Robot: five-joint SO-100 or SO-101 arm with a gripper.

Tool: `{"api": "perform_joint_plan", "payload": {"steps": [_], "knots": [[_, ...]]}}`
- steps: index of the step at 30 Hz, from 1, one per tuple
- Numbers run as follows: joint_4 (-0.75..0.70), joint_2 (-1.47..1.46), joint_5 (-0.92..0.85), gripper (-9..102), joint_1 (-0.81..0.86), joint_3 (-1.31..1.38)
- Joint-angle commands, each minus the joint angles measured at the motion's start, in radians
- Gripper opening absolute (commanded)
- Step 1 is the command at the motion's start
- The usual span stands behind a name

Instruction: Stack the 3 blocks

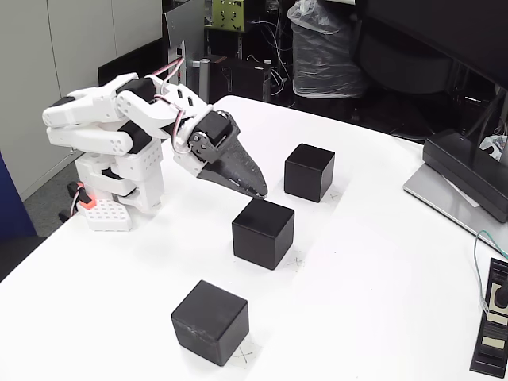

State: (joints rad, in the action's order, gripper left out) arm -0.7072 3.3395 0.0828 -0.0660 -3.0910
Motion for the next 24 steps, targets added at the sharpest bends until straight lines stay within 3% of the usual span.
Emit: {"api": "perform_joint_plan", "payload": {"steps": [1,11,20,24], "knots": [[0.014,-0.002,0.002,-1,0.002,0.005],[0.002,-0.002,-0.003,2,-0.002,0.011],[-0.014,-0.003,-0.003,25,0.008,0.014],[-0.089,-0.003,-0.003,30,0.008,0.097]]}}
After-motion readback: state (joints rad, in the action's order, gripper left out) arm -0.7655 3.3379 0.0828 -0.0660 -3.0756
